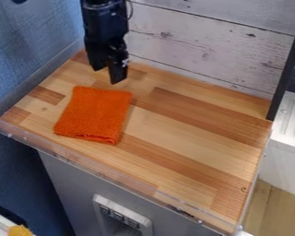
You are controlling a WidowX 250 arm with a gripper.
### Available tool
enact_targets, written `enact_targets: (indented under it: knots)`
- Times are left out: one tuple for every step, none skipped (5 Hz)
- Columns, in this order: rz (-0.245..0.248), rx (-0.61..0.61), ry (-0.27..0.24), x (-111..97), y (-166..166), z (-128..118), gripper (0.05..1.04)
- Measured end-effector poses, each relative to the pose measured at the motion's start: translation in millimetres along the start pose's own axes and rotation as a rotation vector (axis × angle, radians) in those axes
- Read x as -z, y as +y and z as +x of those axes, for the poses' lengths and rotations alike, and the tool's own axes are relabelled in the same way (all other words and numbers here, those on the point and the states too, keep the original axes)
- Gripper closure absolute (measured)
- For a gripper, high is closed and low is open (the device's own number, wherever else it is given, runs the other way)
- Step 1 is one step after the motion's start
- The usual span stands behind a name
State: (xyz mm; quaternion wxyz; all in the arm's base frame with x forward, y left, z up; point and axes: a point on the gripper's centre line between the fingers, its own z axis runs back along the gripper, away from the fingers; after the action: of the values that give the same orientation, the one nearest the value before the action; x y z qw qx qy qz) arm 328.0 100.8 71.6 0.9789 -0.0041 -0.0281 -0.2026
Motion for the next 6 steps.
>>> enact_targets:
  knots:
    - [0.01,0.069,-0.008,-0.5,4.7,-4.3,0.085]
    - [0.008,0.122,0.009,-0.7,8.3,-10.5,0.085]
    - [-0.017,0.149,0.034,-1.0,9.4,-19.3,0.085]
    - [-0.017,0.181,0.036,-1.1,11.0,-21.2,0.11]
    - [-0.025,0.183,0.051,3.1,8.7,-25.7,0.379]
    - [-0.013,0.187,0.049,4.8,9.3,-25.3,0.685]
